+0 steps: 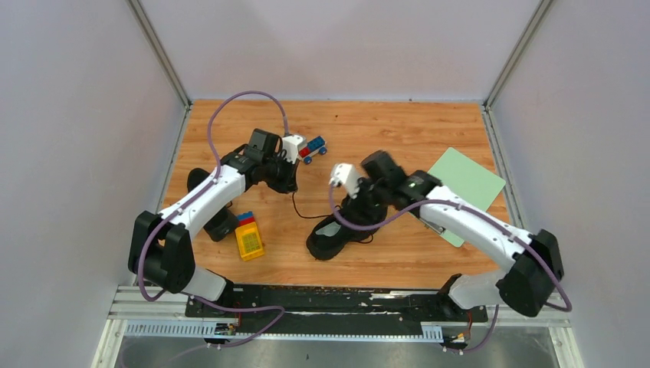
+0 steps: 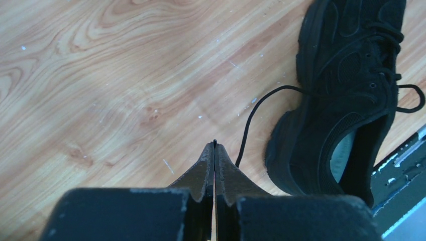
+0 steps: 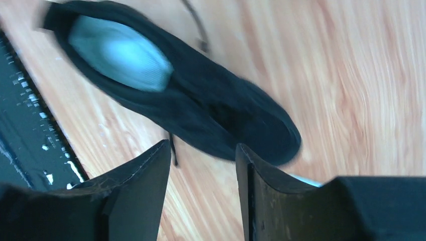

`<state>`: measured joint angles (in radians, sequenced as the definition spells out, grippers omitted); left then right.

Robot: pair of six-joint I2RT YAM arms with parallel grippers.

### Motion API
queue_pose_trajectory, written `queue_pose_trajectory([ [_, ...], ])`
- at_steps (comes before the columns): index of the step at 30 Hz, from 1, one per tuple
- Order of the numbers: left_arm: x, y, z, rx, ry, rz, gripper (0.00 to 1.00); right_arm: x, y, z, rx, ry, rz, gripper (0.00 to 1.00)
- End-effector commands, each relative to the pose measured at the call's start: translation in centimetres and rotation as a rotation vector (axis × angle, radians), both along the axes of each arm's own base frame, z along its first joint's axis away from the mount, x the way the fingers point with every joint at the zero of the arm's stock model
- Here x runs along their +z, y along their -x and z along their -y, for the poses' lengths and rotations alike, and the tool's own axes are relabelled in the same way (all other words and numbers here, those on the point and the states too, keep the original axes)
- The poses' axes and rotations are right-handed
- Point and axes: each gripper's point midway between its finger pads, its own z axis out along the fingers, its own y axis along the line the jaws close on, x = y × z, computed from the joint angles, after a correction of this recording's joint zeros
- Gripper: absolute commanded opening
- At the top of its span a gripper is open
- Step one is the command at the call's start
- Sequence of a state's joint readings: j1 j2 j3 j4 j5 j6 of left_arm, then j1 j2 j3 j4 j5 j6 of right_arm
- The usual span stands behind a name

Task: Tie the shoes
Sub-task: Cross the shoelace with the shoelace.

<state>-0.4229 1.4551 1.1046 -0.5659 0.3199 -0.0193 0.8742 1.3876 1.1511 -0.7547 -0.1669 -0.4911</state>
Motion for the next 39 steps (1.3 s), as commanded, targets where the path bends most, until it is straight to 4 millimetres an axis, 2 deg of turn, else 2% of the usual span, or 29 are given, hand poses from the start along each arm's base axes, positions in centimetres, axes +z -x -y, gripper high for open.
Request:
queue_pose_trajectory([
  [1, 1.3, 0.2, 1.2, -0.058, 0.063, 0.016, 0.00, -0.7, 0.1, 4.9, -0.303, -0.110, -0.224, 0.53],
  [4, 1.2, 0.4, 1.4, -0.093, 0.069, 0.016, 0.00, -2.3, 1.6, 5.8, -0.316, -0.098, -0.315, 0.54],
  [9, -0.1, 1.8, 1.9, -0.119, 0.079, -0.042, 0.00, -3.8, 3.3, 5.5, -0.314, -0.108, -0.417, 0.53],
  [14, -1.1, 3.4, 2.9, -0.166, 0.091, -0.086, 0.00, -5.8, 2.5, 5.8, -0.331, -0.058, -0.407, 0.49],
  [19, -1.4, 4.3, 3.5, -0.191, 0.101, -0.094, 0.00, -7.4, 1.5, 5.2, -0.328, -0.049, -0.402, 0.42],
  [22, -1.6, 4.5, 3.3, -0.186, 0.098, -0.092, 0.00, -8.2, 0.1, 5.3, -0.355, -0.026, -0.363, 0.34],
  [23, -1.6, 4.5, 3.3, -0.187, 0.100, -0.089, 0.00, -8.2, -0.3, 5.3, -0.357, -0.021, -0.346, 0.24],
  [24, -1.6, 4.6, 3.4, -0.179, 0.107, -0.094, 0.00, -8.1, -0.7, 5.5, -0.353, -0.011, -0.325, 0.06],
  [25, -1.7, 4.7, 3.4, -0.175, 0.115, -0.100, 0.00, -7.6, -1.1, 5.7, -0.349, -0.004, -0.297, 0.00],
  [28, -1.9, 5.2, 3.7, -0.170, 0.139, -0.120, 0.00, -4.8, -2.2, 6.1, -0.292, -0.004, -0.187, 0.00],
  [33, -1.8, 6.6, 4.7, -0.246, 0.127, -0.107, 0.00, 2.4, -3.8, 5.9, -0.201, -0.085, 0.020, 0.00],
  [36, -1.6, 7.2, 5.5, -0.285, 0.131, -0.100, 0.00, 4.5, -3.7, 5.6, -0.164, -0.111, 0.050, 0.00],
  [39, -1.5, 6.9, 5.8, -0.290, 0.137, -0.102, 0.00, 4.8, -3.4, 5.4, -0.139, -0.111, 0.037, 0.00],
])
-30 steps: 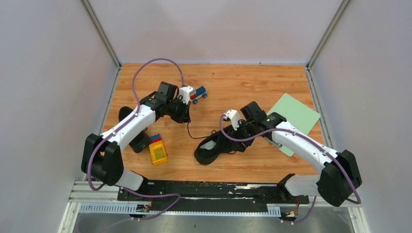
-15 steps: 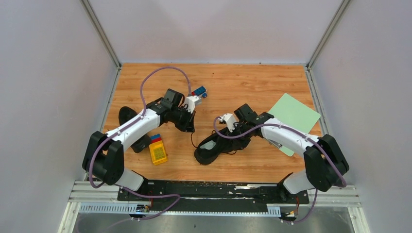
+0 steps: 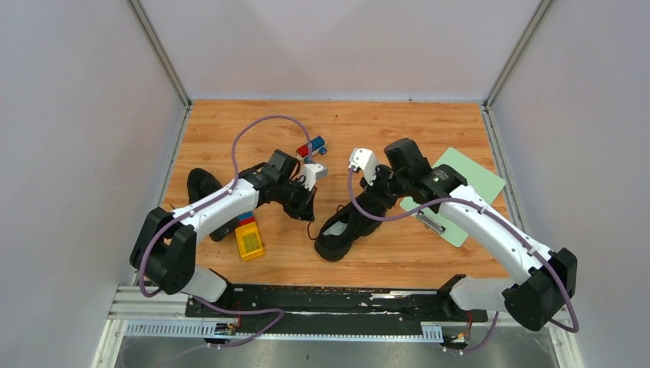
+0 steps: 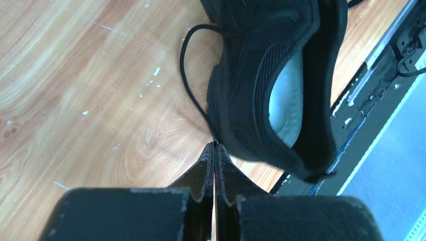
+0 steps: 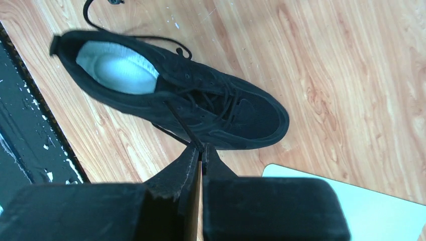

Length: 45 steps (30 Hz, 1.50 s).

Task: Tie the shoes
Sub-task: Cross the shoelace with the shoelace.

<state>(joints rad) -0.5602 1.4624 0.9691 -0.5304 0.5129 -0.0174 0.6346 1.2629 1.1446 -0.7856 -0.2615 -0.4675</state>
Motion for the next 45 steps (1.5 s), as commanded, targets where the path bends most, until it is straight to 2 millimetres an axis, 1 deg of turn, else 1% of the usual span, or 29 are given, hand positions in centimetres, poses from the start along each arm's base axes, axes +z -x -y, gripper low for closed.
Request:
queue_pose_trajectory([
  [1, 2.0, -0.7, 1.3, -0.037, 0.059, 0.059, 0.00, 1.2, 0.0, 0.1, 0.067, 0.024, 0.037, 0.00],
  [5, 2.6, -0.3, 1.9, -0.063, 0.092, 0.043, 0.00, 0.6, -0.6, 0.5, 0.120, 0.109, 0.078, 0.00],
  [7, 2.8, 0.0, 2.0, -0.084, 0.103, 0.046, 0.00, 1.1, -1.3, 0.3, 0.151, 0.146, 0.131, 0.00],
  [12, 2.9, 0.6, 2.0, -0.107, 0.121, 0.044, 0.00, 2.6, -2.4, -0.9, 0.219, 0.217, 0.241, 0.00],
  [14, 2.9, 0.7, 2.0, -0.112, 0.126, 0.041, 0.00, 1.8, -2.5, -0.7, 0.231, 0.262, 0.241, 0.02],
  [16, 2.9, 0.8, 2.0, -0.109, 0.130, 0.035, 0.00, 0.0, -1.7, 0.1, 0.242, 0.311, 0.194, 0.08],
  [17, 2.9, 0.8, 2.0, -0.107, 0.130, 0.036, 0.00, -1.1, -0.9, 0.6, 0.247, 0.328, 0.150, 0.14],
  [18, 2.9, 0.7, 2.0, -0.099, 0.129, 0.034, 0.00, -1.9, 0.0, 1.0, 0.240, 0.324, 0.095, 0.21],
  [19, 2.9, 0.5, 2.0, -0.093, 0.124, 0.041, 0.00, -2.4, 1.2, 1.2, 0.232, 0.294, 0.020, 0.31],
  [20, 3.1, 0.4, 2.0, -0.089, 0.123, 0.045, 0.00, -2.6, 2.6, 1.2, 0.219, 0.226, -0.077, 0.40],
  [22, 3.1, 0.0, 2.0, -0.080, 0.113, 0.057, 0.00, -2.5, 4.6, 1.1, 0.180, 0.098, -0.249, 0.51],
  [23, 3.0, -0.2, 1.9, -0.074, 0.105, 0.058, 0.00, -2.5, 5.0, 1.2, 0.137, 0.049, -0.315, 0.54],
  [25, 3.0, -0.4, 2.0, -0.072, 0.099, 0.056, 0.00, -2.8, 5.4, 1.5, 0.060, -0.032, -0.434, 0.56],
  [27, 3.0, -0.4, 2.0, -0.076, 0.097, 0.058, 0.00, -3.1, 5.1, 1.6, -0.010, -0.105, -0.529, 0.57],
  [28, 3.0, -0.5, 2.0, -0.080, 0.095, 0.062, 0.00, -3.3, 4.5, 1.7, -0.049, -0.147, -0.569, 0.57],
  [30, 3.3, -0.6, 1.9, -0.098, 0.089, 0.087, 0.00, -2.9, 3.1, 1.8, -0.115, -0.265, -0.636, 0.58],
  [31, 3.8, -0.9, 1.7, -0.109, 0.080, 0.118, 0.00, -2.7, 2.3, 1.9, -0.148, -0.320, -0.663, 0.59],
  [33, 4.7, -1.4, 1.4, -0.117, 0.066, 0.164, 0.00, -3.3, 0.9, 2.4, -0.219, -0.382, -0.717, 0.63],
  [35, 5.0, -1.4, 1.2, -0.128, 0.064, 0.174, 0.00, -4.2, 0.1, 2.4, -0.263, -0.400, -0.784, 0.67],
  [36, 4.9, -1.1, 1.3, -0.131, 0.067, 0.162, 0.00, -4.8, -0.1, 2.4, -0.288, -0.401, -0.819, 0.69],
  [38, 4.0, -0.4, 1.5, -0.131, 0.079, 0.108, 0.00, -6.0, -0.8, 2.3, -0.346, -0.402, -0.874, 0.72],
  [39, 3.2, 0.1, 1.7, -0.133, 0.089, 0.072, 0.00, -6.6, -1.1, 2.3, -0.376, -0.400, -0.889, 0.73],
  [40, 2.9, 0.3, 2.0, -0.140, 0.102, 0.060, 0.00, -7.2, -1.6, 2.3, -0.405, -0.399, -0.901, 0.74],
  [42, 1.6, 0.7, 2.3, -0.151, 0.101, 0.015, 0.00, -7.9, -2.5, 1.9, -0.432, -0.411, -0.923, 0.78],
  [44, 1.0, 1.0, 2.8, -0.172, 0.109, -0.026, 0.00, -8.2, -3.5, 1.4, -0.431, -0.429, -0.938, 0.83],
  [45, 1.0, 1.0, 3.2, -0.183, 0.114, -0.031, 0.00, -8.2, -4.0, 1.2, -0.438, -0.441, -0.957, 0.83],
])
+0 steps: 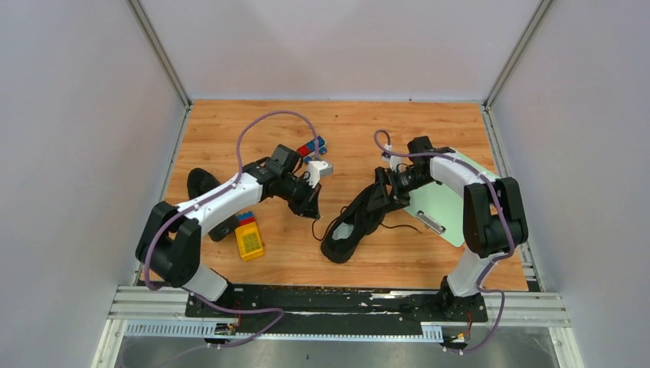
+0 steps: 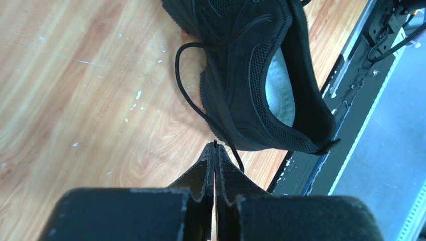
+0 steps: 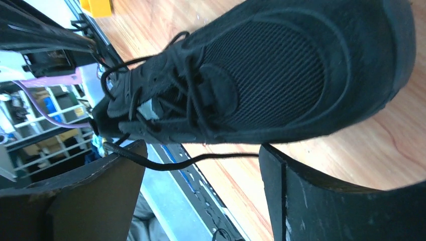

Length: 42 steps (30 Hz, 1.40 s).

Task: Tie the shoes
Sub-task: Cross the shoelace with the shoelace.

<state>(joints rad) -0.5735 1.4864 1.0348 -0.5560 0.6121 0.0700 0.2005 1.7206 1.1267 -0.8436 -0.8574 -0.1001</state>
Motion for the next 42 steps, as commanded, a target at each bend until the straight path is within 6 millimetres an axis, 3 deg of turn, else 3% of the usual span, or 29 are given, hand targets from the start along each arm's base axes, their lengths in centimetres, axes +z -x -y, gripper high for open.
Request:
queue_pose_trajectory([
  [1, -0.9, 0.8, 1.7, -0.070, 0.040, -0.067, 0.00, 0.9, -3.0, -2.1, -0.054, -0.098, -0.026, 0.83],
  [10, 0.0, 3.2, 4.5, -0.196, 0.098, -0.080, 0.00, 2.2, -3.5, -4.0, -0.015, -0.205, -0.068, 0.84],
  [14, 0.9, 3.2, 5.0, -0.209, 0.120, -0.076, 0.00, 2.8, -3.8, -4.2, -0.014, -0.229, -0.064, 0.84],
  [17, 2.1, 2.5, 4.6, -0.216, 0.094, -0.027, 0.00, 4.1, -4.1, -3.2, -0.023, -0.204, 0.005, 0.84],
  [23, 7.8, 1.2, 2.3, -0.238, 0.047, 0.178, 0.00, 9.5, -5.3, 1.5, -0.013, -0.036, 0.439, 0.83],
  [26, 10.2, 1.2, 2.0, -0.218, 0.078, 0.239, 0.00, 13.6, -4.9, 2.3, -0.006, -0.004, 0.666, 0.81],
  [29, 11.8, 0.6, 2.2, -0.123, 0.129, 0.260, 0.00, 17.5, -4.3, 2.3, -0.056, -0.007, 0.787, 0.76],
  [33, 14.5, -0.3, 2.1, 0.032, 0.203, 0.309, 0.00, 21.6, -3.0, 0.7, -0.073, -0.003, 0.883, 0.65],
  [35, 15.9, -1.1, 1.8, 0.114, 0.219, 0.336, 0.00, 23.1, -2.2, -1.1, -0.055, -0.011, 0.921, 0.62],
  [42, 22.1, -4.2, 2.6, 0.259, 0.335, 0.429, 0.00, 26.0, -1.8, -5.9, -0.051, -0.120, 0.919, 0.58],
])
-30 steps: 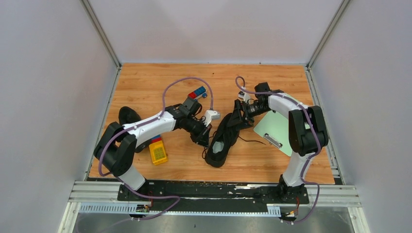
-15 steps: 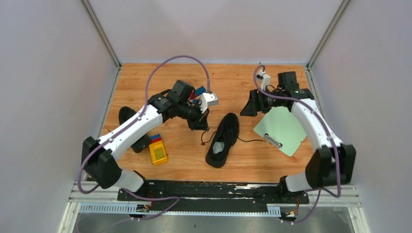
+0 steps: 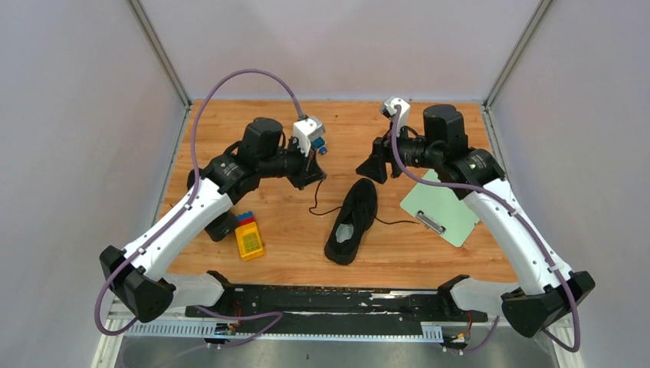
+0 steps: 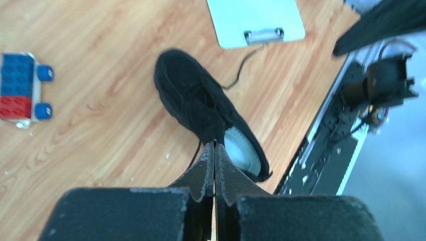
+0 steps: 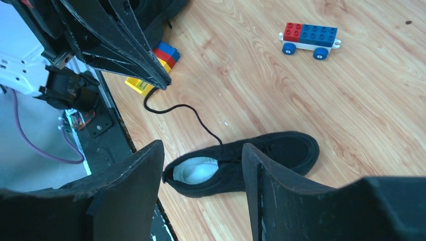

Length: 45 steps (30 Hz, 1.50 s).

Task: Tie the shoes
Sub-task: Cross the shoelace with the shoelace.

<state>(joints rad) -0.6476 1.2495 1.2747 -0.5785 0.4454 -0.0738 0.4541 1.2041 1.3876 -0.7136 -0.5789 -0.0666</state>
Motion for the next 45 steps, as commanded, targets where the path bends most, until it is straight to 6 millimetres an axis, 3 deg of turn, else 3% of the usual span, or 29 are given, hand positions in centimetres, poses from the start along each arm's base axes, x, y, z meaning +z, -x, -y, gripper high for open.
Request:
queue_pose_trajectory([
  [1, 7.5, -3.2, 1.1, 0.125, 0.179, 0.109, 0.00, 3.1, -1.9, -1.9, -0.054, -0.092, -0.002, 0.55],
  [6, 10.1, -4.2, 1.4, 0.153, 0.267, 0.087, 0.00, 3.4, -1.9, -5.4, 0.006, -0.137, -0.036, 0.49],
  [16, 9.9, -4.6, 0.6, 0.231, 0.364, -0.060, 0.00, 2.7, -2.0, -9.8, 0.019, -0.151, -0.066, 0.43],
  [25, 10.2, -4.9, 0.2, 0.266, 0.425, -0.141, 0.00, 2.1, -3.4, -11.6, -0.020, -0.139, -0.061, 0.37],
  [26, 10.3, -4.8, 0.2, 0.264, 0.432, -0.147, 0.00, 2.1, -3.6, -11.8, -0.022, -0.140, -0.060, 0.35],
  [29, 10.3, -4.6, 0.4, 0.249, 0.439, -0.156, 0.00, 2.2, -3.9, -11.9, -0.030, -0.139, -0.057, 0.06],
  [30, 10.4, -4.5, 0.3, 0.247, 0.441, -0.153, 0.00, 2.2, -3.9, -11.9, -0.029, -0.139, -0.054, 0.00],
  [32, 10.4, -4.5, 0.2, 0.242, 0.439, -0.147, 0.00, 2.3, -3.7, -11.7, -0.027, -0.137, -0.046, 0.00],
  [33, 10.3, -4.6, 0.1, 0.241, 0.435, -0.145, 0.05, 2.5, -3.5, -11.5, -0.026, -0.136, -0.038, 0.00],
  [34, 10.2, -4.7, -0.2, 0.236, 0.424, -0.128, 0.22, 2.7, -3.4, -11.1, -0.028, -0.133, -0.027, 0.00],
  [36, 10.0, -5.1, -1.1, 0.227, 0.388, -0.072, 0.47, 3.2, -2.9, -10.2, -0.039, -0.129, -0.003, 0.00],
  [38, 10.0, -5.2, -2.3, 0.192, 0.339, 0.029, 0.58, 3.5, -2.4, -9.3, -0.049, -0.124, 0.019, 0.00],
  [41, 10.1, -4.3, -3.1, 0.086, 0.288, 0.223, 0.63, 4.0, -1.4, -8.4, -0.037, -0.128, 0.030, 0.00],
  [45, 9.3, -0.6, -2.6, -0.137, 0.312, 0.428, 0.67, 5.1, -0.3, -8.1, 0.005, -0.143, 0.050, 0.00],
])
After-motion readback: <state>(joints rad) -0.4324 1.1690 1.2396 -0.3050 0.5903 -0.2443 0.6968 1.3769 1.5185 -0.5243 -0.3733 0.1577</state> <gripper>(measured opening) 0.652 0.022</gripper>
